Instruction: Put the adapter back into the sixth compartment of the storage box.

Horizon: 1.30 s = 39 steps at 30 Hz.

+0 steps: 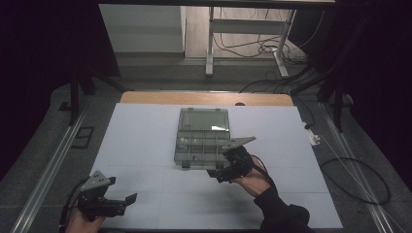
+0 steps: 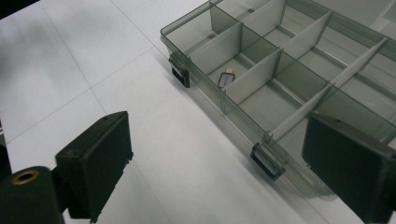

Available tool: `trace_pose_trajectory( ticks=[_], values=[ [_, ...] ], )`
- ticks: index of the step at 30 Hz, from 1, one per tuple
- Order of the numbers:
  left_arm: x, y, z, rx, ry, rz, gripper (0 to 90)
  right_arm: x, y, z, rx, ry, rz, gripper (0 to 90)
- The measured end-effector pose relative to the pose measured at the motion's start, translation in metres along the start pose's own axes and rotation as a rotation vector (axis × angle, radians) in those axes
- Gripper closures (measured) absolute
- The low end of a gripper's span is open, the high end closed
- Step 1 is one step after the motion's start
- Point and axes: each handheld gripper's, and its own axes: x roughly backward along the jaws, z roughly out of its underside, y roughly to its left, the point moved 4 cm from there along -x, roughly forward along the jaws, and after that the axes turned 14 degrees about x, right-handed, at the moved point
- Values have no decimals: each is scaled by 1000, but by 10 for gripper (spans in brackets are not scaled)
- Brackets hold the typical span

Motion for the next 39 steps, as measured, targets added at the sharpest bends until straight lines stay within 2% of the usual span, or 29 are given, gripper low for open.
trace_pose_trajectory(
  ticks=[16, 39],
  values=[
    [0, 0, 0, 3, -2, 3, 15, 20, 1, 18, -18, 7, 33, 15],
    [0, 0, 0, 1, -3, 4, 17, 58, 4, 50, -55, 7, 80, 1]
  ],
)
